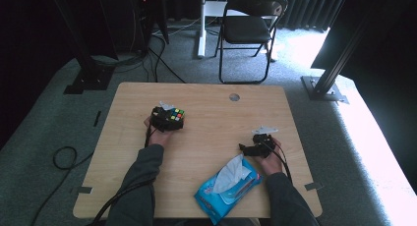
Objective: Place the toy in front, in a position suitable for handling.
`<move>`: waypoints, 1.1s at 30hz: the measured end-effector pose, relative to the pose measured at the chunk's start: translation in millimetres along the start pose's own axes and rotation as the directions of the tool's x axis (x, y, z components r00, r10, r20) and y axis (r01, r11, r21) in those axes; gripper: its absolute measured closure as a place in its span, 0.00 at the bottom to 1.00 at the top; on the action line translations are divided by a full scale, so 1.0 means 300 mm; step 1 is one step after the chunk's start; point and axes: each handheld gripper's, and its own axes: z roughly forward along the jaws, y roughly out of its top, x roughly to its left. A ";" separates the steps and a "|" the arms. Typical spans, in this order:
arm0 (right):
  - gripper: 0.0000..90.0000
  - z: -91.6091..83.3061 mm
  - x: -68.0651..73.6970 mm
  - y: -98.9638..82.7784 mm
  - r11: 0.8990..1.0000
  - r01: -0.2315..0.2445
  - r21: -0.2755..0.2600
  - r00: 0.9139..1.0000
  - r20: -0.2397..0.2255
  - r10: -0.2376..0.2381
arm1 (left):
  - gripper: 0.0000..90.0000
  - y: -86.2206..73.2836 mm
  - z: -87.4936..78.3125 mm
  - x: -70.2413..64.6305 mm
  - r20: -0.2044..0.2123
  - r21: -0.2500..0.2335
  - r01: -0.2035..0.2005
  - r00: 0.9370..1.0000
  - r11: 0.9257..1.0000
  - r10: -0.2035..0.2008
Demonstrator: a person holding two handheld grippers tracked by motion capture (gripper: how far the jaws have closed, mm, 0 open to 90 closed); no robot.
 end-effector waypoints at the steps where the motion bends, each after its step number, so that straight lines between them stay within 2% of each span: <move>1: 0.15 0.000 0.000 0.000 1.000 0.000 0.000 1.000 0.000 0.000 | 0.23 0.001 0.004 0.000 -0.002 0.005 -0.001 1.000 1.000 0.001; 4: 0.15 0.000 0.000 0.000 1.000 0.000 0.000 1.000 0.000 0.000 | 0.29 0.003 0.009 -0.001 0.015 0.010 0.008 1.000 1.000 -0.008; 6: 0.15 0.000 0.000 0.000 1.000 0.000 0.000 1.000 0.000 0.000 | 0.37 0.007 0.007 -0.009 0.010 0.014 -0.005 1.000 1.000 0.005; 10: 0.15 0.000 0.000 0.000 1.000 0.000 0.000 1.000 0.000 0.000 | 0.38 0.006 0.005 -0.009 0.002 0.012 0.009 1.000 1.000 -0.009; 13: 0.15 0.000 0.000 0.000 1.000 0.000 0.000 1.000 0.000 0.000 | 0.38 0.004 0.003 -0.005 0.012 0.009 0.023 1.000 1.000 -0.023; 23: 0.15 0.000 0.000 0.000 1.000 -0.001 0.000 1.000 0.000 0.001 | 0.38 0.018 -0.026 -0.044 0.059 -0.017 -0.028 0.998 0.999 0.029; 33: 0.15 0.000 0.000 0.000 1.000 -0.001 0.000 1.000 0.000 0.001 | 0.38 0.022 -0.063 -0.115 0.118 -0.036 -0.086 0.989 0.996 0.090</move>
